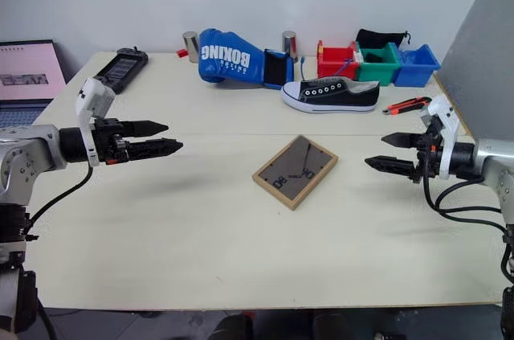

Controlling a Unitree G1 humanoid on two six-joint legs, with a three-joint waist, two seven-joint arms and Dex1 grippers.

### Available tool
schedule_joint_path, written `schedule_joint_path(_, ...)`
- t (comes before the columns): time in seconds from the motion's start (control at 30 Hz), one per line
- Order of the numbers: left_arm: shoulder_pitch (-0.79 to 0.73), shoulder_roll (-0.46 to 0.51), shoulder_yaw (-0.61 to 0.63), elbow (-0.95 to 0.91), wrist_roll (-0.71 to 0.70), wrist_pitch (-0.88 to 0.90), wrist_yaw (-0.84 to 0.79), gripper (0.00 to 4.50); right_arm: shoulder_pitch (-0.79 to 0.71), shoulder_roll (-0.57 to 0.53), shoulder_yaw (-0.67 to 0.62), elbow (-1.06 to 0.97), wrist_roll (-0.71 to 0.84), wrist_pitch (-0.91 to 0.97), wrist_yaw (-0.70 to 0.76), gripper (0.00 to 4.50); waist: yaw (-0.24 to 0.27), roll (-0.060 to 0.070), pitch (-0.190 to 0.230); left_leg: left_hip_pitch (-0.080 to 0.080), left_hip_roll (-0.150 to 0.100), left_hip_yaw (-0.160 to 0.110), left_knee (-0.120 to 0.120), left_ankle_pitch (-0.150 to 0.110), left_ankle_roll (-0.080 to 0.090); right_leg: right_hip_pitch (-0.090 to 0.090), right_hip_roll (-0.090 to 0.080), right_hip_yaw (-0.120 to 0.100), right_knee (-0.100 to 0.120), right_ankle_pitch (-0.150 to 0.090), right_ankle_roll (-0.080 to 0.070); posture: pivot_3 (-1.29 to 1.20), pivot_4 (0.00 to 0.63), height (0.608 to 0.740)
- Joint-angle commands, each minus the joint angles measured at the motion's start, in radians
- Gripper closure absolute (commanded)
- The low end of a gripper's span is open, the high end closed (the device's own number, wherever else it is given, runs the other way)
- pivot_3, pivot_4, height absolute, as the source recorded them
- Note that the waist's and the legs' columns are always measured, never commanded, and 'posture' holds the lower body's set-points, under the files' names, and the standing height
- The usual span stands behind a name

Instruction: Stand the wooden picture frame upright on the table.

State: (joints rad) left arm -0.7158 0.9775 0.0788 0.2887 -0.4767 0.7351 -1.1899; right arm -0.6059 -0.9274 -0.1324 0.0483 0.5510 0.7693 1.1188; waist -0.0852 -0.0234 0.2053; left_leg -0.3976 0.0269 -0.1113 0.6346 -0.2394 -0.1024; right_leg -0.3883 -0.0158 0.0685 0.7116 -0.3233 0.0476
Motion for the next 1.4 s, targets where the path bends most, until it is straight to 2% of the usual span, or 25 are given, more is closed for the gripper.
schedule_joint_path(0.03, -0.008, 0.006, 0.006, -0.006, 0.019, -0.048, -0.017, 0.0, -0.015, 0.01, -0.011, 0.005, 0.003, -0.01, -0.01, 0.02, 0.002, 0.0, 0.0, 0.0, 0.0, 0.0, 0.0, 0.0, 0.0, 0.0, 0.0, 0.0, 0.0, 0.0, 0.0, 0.0, 0.15, 0.74)
schedule_joint_path(0.3, -0.032, -0.021, 0.015, 0.021, 0.037, -0.051, 0.022, 0.0, 0.006, 0.0, -0.012, -0.01, -0.004, -0.011, -0.005, 0.02, 0.002, 0.0, 0.0, -0.002, 0.0, 0.0, 0.001, 0.0, 0.0, -0.001, 0.0, 0.0, 0.0, 0.0, 0.0, 0.0, 0.15, 0.74)
schedule_joint_path(1.17, -0.036, -0.091, -0.011, 0.027, 0.086, -0.076, 0.025, 0.0, 0.077, 0.059, -0.036, -0.126, 0.012, 0.031, -0.126, 0.02, 0.002, 0.0, 0.0, -0.002, 0.0, 0.0, 0.001, 0.0, 0.0, -0.001, 0.0, 0.0, 0.001, 0.0, 0.0, 0.0, 0.15, 0.74)
schedule_joint_path(1.3, -0.043, -0.117, -0.012, 0.03, 0.089, -0.082, 0.037, 0.69, 0.097, 0.079, -0.03, -0.156, 0.026, 0.058, -0.144, 0.76, 0.002, 0.0, 0.0, -0.002, 0.0, 0.0, 0.002, 0.0, 0.0, -0.001, 0.0, 0.0, 0.001, 0.0, 0.0, 0.0, 0.15, 0.74)
schedule_joint_path(1.4, -0.059, -0.185, -0.034, 0.058, 0.107, -0.117, 0.072, 1.27, 0.135, 0.119, 0.004, -0.19, 0.016, 0.065, -0.186, 1.4, 0.004, 0.0, 0.0, -0.002, 0.0, 0.0, 0.002, 0.0, 0.0, 0.0, 0.0, 0.0, 0.001, 0.0, 0.0, 0.0, 0.15, 0.74)
